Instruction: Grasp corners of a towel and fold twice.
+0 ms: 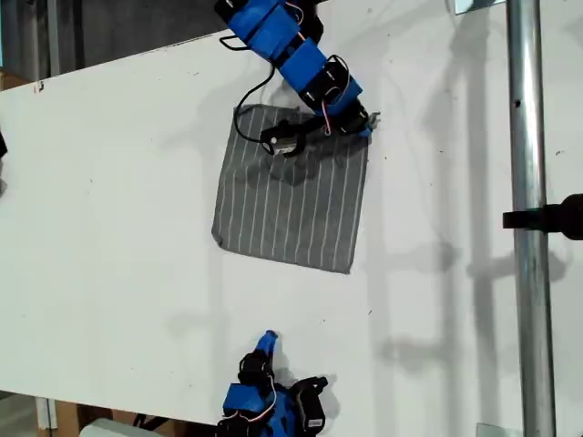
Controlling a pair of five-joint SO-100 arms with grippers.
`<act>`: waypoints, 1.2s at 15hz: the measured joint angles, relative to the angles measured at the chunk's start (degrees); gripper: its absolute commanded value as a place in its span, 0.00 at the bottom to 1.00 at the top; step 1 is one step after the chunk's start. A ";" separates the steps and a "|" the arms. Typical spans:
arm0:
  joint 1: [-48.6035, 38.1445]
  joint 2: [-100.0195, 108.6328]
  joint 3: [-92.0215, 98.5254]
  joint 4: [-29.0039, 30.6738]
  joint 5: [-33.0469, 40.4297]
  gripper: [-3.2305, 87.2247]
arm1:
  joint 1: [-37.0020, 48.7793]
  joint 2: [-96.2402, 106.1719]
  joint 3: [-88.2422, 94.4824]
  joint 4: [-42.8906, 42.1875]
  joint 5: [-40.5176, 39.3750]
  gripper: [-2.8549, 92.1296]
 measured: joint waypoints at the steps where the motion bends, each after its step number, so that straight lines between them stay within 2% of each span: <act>1: 0.35 -8.96 -7.03 0.44 -0.18 0.00 | 0.53 0.00 0.09 -0.44 -0.62 0.03; 4: 8.17 -52.03 -41.13 4.75 0.79 0.00 | 1.23 0.35 0.09 -0.88 -2.72 0.03; 6: 14.33 -75.94 -63.54 8.35 4.31 0.00 | 1.23 1.32 0.26 -0.88 -3.78 0.03; 9: 22.24 -99.32 -87.80 10.81 7.12 0.03 | 1.23 1.32 0.44 -1.23 -3.96 0.03; 10: 24.17 -105.21 -93.78 10.72 7.21 0.12 | 1.23 1.32 0.53 -1.41 -3.96 0.03; 12: 27.25 -114.35 -103.36 10.99 7.65 0.47 | 1.23 1.41 0.26 -1.49 -4.04 0.03; 15: 29.27 -123.93 -115.58 12.74 13.18 0.53 | 1.23 1.41 0.26 -2.29 -4.13 0.03; 18: 29.00 -127.53 -116.54 13.97 16.35 0.49 | 1.49 1.32 0.00 -2.55 -4.13 0.03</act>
